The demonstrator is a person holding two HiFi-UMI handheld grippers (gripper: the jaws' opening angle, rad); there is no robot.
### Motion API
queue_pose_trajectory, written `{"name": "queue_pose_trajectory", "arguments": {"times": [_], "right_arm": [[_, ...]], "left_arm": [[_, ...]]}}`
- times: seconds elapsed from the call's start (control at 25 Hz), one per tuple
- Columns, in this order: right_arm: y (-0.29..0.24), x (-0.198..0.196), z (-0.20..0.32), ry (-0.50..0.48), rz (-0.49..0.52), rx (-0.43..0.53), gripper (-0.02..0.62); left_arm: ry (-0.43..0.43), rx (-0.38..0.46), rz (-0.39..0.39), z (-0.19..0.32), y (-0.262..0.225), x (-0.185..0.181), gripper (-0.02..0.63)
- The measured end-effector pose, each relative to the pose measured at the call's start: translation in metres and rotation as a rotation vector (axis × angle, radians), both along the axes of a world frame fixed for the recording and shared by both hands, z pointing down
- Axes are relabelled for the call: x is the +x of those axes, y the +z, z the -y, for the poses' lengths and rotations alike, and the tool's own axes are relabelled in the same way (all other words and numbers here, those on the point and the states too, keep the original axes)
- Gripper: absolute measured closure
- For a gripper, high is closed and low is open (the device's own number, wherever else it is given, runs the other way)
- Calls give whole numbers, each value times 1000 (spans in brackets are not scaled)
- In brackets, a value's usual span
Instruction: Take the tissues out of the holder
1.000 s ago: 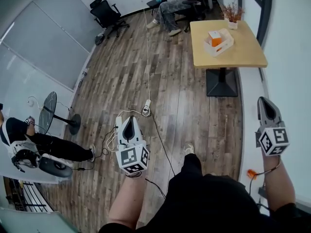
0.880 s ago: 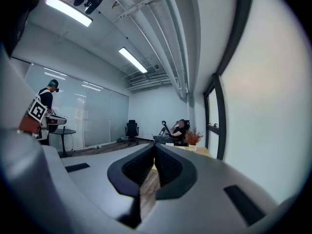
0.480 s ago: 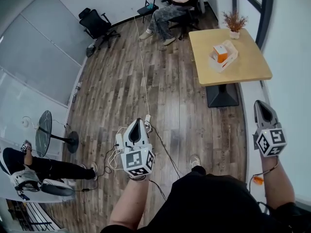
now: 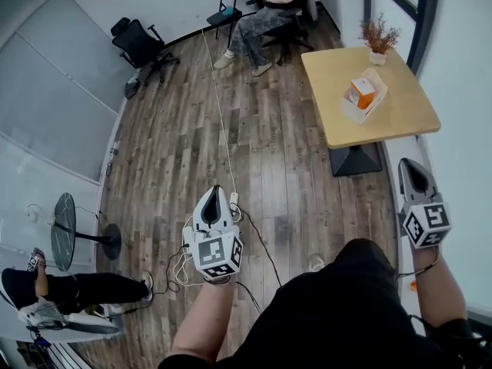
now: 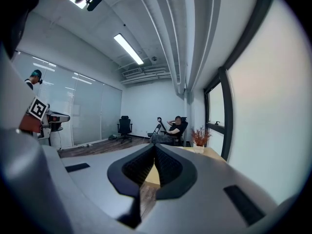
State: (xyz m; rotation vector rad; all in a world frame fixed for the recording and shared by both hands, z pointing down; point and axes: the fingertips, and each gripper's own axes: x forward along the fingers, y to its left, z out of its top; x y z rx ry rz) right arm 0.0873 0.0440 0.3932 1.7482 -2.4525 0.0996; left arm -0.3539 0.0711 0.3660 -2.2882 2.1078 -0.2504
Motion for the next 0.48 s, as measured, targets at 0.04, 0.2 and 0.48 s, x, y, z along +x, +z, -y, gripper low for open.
{"name": "queue_pose_trajectory", "arguments": {"times": [0.04, 0.2, 0.48], "right_arm": [[1, 0, 3, 7, 1, -3, 589], [0, 3, 17, 46, 3, -8, 589], [4, 5, 48, 55, -13, -25, 589]], "left_arm": [[3, 1, -2, 6, 1, -1, 601], [40, 7, -2, 30, -2, 2, 601], [35, 23, -15, 55, -2, 2, 601]]}}
